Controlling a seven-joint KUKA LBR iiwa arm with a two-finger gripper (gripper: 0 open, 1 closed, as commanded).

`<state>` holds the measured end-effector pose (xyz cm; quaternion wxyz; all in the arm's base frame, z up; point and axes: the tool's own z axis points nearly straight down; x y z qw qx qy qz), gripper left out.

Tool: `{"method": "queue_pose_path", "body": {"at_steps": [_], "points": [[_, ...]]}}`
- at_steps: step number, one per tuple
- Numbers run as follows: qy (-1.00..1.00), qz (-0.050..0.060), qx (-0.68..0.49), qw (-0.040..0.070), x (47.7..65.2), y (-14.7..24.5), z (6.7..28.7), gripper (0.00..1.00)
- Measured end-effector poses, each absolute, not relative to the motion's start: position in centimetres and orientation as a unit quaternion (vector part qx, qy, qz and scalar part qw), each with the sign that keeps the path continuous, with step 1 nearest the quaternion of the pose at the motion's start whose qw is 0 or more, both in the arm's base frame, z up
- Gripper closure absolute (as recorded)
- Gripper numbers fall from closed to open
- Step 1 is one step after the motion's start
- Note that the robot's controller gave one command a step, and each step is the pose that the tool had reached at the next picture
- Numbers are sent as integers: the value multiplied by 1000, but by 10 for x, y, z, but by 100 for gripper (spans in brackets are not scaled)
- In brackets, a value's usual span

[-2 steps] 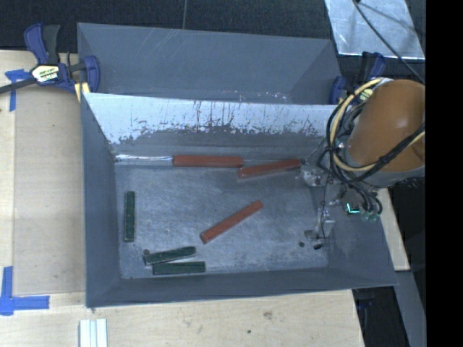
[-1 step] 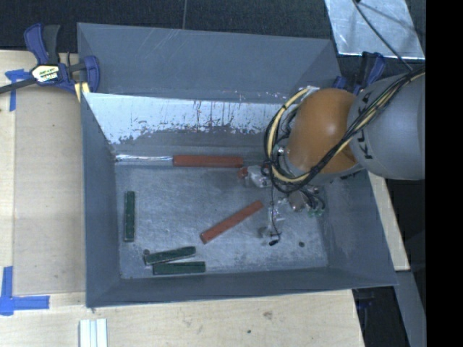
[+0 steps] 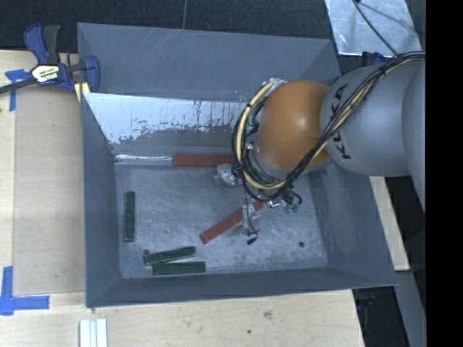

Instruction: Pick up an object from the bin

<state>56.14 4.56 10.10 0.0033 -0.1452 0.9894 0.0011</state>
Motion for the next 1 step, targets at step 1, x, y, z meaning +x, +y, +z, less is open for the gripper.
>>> {"method": "queue_pose_path", "body": {"at_steps": [1], "points": [[990, 0, -139, 0, 550, 50, 108, 0]]}}
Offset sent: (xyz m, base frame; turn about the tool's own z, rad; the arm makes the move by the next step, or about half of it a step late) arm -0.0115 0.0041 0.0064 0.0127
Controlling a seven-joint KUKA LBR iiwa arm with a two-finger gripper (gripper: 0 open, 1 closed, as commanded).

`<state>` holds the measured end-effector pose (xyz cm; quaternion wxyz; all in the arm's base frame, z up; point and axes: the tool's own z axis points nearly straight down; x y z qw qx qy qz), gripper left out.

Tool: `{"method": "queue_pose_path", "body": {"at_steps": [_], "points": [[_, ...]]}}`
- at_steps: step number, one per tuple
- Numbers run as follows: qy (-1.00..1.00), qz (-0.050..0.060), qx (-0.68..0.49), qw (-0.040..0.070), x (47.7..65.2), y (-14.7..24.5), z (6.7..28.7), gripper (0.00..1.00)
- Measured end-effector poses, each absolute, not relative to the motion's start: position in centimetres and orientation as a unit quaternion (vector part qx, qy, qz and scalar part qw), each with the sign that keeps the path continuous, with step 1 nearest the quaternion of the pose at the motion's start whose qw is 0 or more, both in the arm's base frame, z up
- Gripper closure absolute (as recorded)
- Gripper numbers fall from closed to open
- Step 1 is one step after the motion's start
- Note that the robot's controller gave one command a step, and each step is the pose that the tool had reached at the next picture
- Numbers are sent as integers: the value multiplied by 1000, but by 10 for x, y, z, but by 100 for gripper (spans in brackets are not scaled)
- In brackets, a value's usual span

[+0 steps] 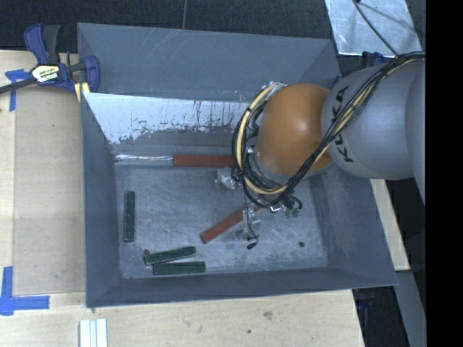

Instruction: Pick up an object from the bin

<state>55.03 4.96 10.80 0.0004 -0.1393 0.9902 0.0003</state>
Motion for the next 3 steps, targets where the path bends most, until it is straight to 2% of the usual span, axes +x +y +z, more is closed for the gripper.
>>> {"method": "queue_pose_path", "body": {"at_steps": [1, 2, 3], "points": [[997, 0, -71, 0, 540, 59, 69, 0], [997, 0, -72, 0, 541, 58, 70, 0], [997, 0, -72, 2, 542, 59, 71, 100]]}}
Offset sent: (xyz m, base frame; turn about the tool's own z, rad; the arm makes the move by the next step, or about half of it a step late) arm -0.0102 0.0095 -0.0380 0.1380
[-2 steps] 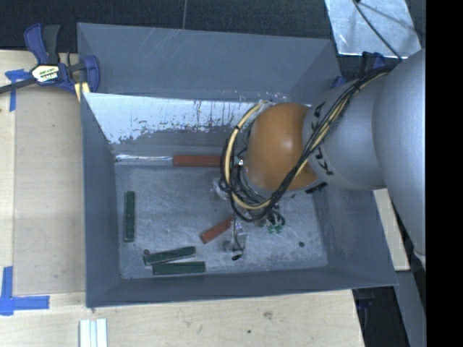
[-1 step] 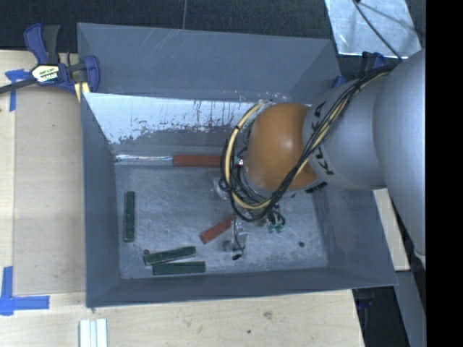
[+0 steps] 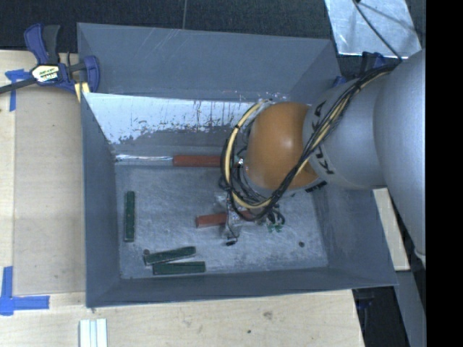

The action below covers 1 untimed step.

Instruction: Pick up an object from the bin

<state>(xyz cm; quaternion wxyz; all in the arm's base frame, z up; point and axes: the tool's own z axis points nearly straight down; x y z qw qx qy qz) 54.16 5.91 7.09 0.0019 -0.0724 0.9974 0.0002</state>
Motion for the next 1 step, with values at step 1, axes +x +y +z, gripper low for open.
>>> {"method": "queue_pose_path", "body": {"at_steps": [1], "points": [[997, 0, -73, 3, 543, 59, 107, 100]]}}
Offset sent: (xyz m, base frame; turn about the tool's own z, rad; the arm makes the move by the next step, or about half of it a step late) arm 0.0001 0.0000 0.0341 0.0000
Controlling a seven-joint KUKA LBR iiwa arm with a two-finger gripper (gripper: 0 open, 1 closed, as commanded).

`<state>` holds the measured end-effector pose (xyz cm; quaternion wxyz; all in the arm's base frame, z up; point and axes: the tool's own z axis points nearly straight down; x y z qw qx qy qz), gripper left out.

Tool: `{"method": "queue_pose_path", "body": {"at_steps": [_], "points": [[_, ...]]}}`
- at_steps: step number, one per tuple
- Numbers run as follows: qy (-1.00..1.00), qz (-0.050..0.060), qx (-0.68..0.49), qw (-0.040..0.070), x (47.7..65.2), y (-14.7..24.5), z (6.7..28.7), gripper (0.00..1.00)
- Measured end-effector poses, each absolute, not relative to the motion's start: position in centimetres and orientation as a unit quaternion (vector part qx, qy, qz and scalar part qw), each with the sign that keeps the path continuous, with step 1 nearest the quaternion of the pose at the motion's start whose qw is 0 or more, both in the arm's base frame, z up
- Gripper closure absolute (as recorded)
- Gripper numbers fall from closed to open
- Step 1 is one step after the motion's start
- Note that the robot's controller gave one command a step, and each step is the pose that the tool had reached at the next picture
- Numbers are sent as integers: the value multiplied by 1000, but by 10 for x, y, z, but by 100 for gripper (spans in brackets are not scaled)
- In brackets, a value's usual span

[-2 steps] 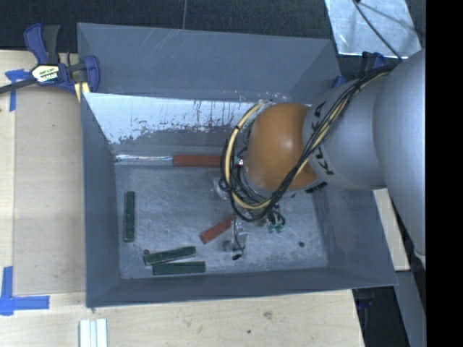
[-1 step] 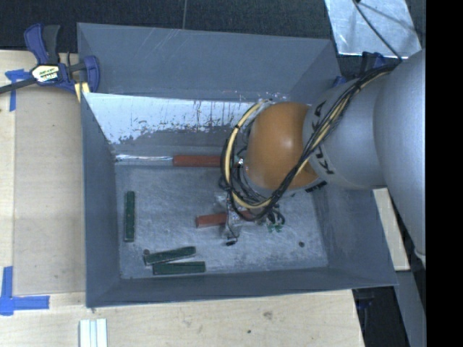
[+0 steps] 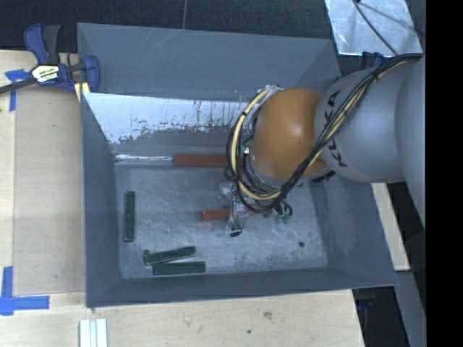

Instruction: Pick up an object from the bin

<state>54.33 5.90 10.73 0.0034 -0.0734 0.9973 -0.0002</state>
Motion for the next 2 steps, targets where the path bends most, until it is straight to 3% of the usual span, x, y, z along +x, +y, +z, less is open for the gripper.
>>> {"method": "queue_pose_path", "body": {"at_steps": [1, 2], "points": [[997, 0, -74, 3, 544, 59, 117, 100], [997, 0, -75, 4, 546, 59, 161, 100]]}}
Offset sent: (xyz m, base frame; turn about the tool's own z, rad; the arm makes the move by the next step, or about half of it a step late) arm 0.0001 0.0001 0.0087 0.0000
